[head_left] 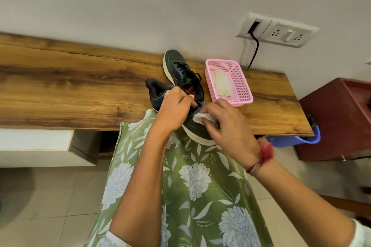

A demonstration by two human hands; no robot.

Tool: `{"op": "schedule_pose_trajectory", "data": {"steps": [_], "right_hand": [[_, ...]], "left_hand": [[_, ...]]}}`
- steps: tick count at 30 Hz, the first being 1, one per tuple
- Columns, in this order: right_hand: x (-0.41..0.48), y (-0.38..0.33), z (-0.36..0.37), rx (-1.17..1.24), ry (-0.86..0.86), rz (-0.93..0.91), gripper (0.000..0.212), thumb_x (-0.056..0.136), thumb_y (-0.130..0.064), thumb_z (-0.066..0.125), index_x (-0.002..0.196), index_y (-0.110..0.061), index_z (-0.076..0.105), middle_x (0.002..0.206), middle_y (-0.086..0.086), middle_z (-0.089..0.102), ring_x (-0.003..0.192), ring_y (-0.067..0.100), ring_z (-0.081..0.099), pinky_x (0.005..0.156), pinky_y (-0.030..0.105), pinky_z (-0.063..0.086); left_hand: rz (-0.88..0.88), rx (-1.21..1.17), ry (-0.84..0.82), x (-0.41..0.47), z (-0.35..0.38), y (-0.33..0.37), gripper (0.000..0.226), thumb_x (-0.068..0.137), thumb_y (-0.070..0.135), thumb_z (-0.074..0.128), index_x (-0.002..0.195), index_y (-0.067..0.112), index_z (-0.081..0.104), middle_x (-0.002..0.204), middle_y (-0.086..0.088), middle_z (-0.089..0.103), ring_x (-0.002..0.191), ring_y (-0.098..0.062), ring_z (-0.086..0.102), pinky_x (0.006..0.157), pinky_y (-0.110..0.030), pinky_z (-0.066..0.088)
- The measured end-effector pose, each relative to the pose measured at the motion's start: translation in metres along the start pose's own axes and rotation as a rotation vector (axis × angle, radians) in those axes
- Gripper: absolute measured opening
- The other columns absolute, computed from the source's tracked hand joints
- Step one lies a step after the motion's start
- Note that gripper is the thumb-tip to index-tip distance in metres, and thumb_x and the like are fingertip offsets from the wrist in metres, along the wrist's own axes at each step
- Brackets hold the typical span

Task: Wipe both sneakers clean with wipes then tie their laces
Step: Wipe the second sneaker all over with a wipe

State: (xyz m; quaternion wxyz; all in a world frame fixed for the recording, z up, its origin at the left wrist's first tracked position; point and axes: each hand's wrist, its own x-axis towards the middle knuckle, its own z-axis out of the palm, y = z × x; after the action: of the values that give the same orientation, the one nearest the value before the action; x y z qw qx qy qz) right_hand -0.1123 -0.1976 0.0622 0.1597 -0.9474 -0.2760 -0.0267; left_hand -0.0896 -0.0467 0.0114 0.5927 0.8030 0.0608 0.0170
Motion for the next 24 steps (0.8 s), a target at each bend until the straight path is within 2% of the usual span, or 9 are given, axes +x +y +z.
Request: {"op": "schedule_pose_trajectory", "data": {"steps": [2, 4, 6, 7, 9, 11, 15, 19, 24], "right_hand": [[-0.002, -0.006, 0.008, -0.155, 0.031, -0.054, 0.009, 0.080, -0.015, 0.065, 0.088, -0.020, 0.066, 0.089, -0.001, 0.054, 0.080, 0.019, 0.056, 0.072, 0.035, 0.037], [-0.004, -0.009, 0.003, -0.289, -0.135, -0.099, 0.011, 0.083, -0.020, 0.064, 0.092, -0.025, 0.068, 0.092, -0.004, 0.052, 0.092, 0.019, 0.054, 0.086, 0.041, 0.036], [-0.003, 0.000, -0.011, -0.229, -0.385, -0.116, 0.012, 0.088, -0.028, 0.060, 0.096, -0.031, 0.067, 0.094, -0.010, 0.048, 0.096, 0.011, 0.046, 0.096, 0.034, 0.031], [-0.001, 0.004, -0.020, -0.078, -0.452, -0.084, 0.009, 0.088, -0.028, 0.062, 0.094, -0.032, 0.067, 0.092, -0.011, 0.050, 0.091, 0.007, 0.046, 0.093, 0.026, 0.035], [0.002, 0.011, -0.036, 0.443, -0.287, 0.121, 0.009, 0.086, -0.019, 0.065, 0.088, -0.028, 0.065, 0.092, -0.008, 0.057, 0.082, 0.005, 0.052, 0.076, 0.014, 0.043], [0.008, 0.023, -0.044, 0.866, 0.008, 0.357, 0.009, 0.089, -0.012, 0.061, 0.091, -0.021, 0.063, 0.096, 0.000, 0.062, 0.079, 0.007, 0.058, 0.066, 0.015, 0.049], [0.020, 0.032, -0.036, 1.187, 0.106, 0.632, 0.009, 0.093, -0.009, 0.055, 0.099, -0.015, 0.059, 0.108, 0.008, 0.064, 0.077, 0.015, 0.066, 0.060, 0.022, 0.056], [0.024, 0.025, -0.017, 1.115, -0.001, 0.531, 0.020, 0.091, 0.002, 0.055, 0.093, -0.016, 0.063, 0.110, 0.011, 0.062, 0.087, 0.019, 0.064, 0.063, 0.023, 0.056], [0.028, 0.021, 0.004, 0.906, -0.174, 0.443, 0.021, 0.084, 0.004, 0.063, 0.087, -0.016, 0.068, 0.093, 0.003, 0.065, 0.090, 0.015, 0.061, 0.083, 0.033, 0.054]], "left_hand": [[-0.004, -0.034, 0.006, -0.001, -0.002, 0.000, 0.031, 0.085, 0.032, 0.045, 0.070, 0.022, 0.070, 0.085, 0.003, 0.050, 0.105, -0.026, 0.049, 0.098, -0.041, 0.036], [-0.010, -0.021, -0.003, -0.003, -0.002, 0.000, 0.034, 0.076, 0.039, 0.046, 0.070, 0.017, 0.072, 0.089, -0.004, 0.054, 0.103, -0.027, 0.050, 0.095, -0.042, 0.039], [0.006, -0.003, -0.003, -0.003, -0.001, -0.003, 0.044, 0.070, 0.047, 0.050, 0.068, 0.009, 0.072, 0.090, -0.011, 0.057, 0.101, -0.028, 0.052, 0.091, -0.045, 0.041], [0.018, 0.012, -0.002, -0.004, -0.001, -0.004, 0.044, 0.070, 0.049, 0.051, 0.065, 0.010, 0.071, 0.087, -0.012, 0.057, 0.099, -0.028, 0.052, 0.090, -0.046, 0.041], [0.018, 0.042, 0.020, -0.007, -0.002, -0.003, 0.034, 0.077, 0.050, 0.052, 0.050, 0.032, 0.063, 0.077, -0.009, 0.053, 0.096, -0.026, 0.049, 0.088, -0.043, 0.040], [0.000, 0.037, 0.098, -0.013, -0.002, -0.003, 0.041, 0.080, 0.053, 0.057, 0.043, 0.036, 0.053, 0.073, 0.000, 0.044, 0.091, -0.021, 0.046, 0.084, -0.038, 0.039], [-0.052, 0.057, 0.292, -0.031, 0.002, -0.007, 0.047, 0.078, 0.056, 0.068, 0.052, 0.022, 0.047, 0.078, 0.005, 0.046, 0.094, -0.013, 0.044, 0.079, -0.023, 0.032], [-0.046, 0.078, 0.359, -0.041, 0.004, -0.011, 0.050, 0.070, 0.058, 0.071, 0.050, 0.020, 0.045, 0.074, 0.010, 0.043, 0.089, -0.011, 0.043, 0.070, -0.016, 0.027], [-0.147, 0.152, 0.364, -0.043, 0.006, -0.013, 0.046, 0.061, 0.060, 0.078, 0.052, 0.023, 0.053, 0.097, 0.005, 0.043, 0.112, -0.016, 0.038, 0.091, -0.030, 0.033]]}}
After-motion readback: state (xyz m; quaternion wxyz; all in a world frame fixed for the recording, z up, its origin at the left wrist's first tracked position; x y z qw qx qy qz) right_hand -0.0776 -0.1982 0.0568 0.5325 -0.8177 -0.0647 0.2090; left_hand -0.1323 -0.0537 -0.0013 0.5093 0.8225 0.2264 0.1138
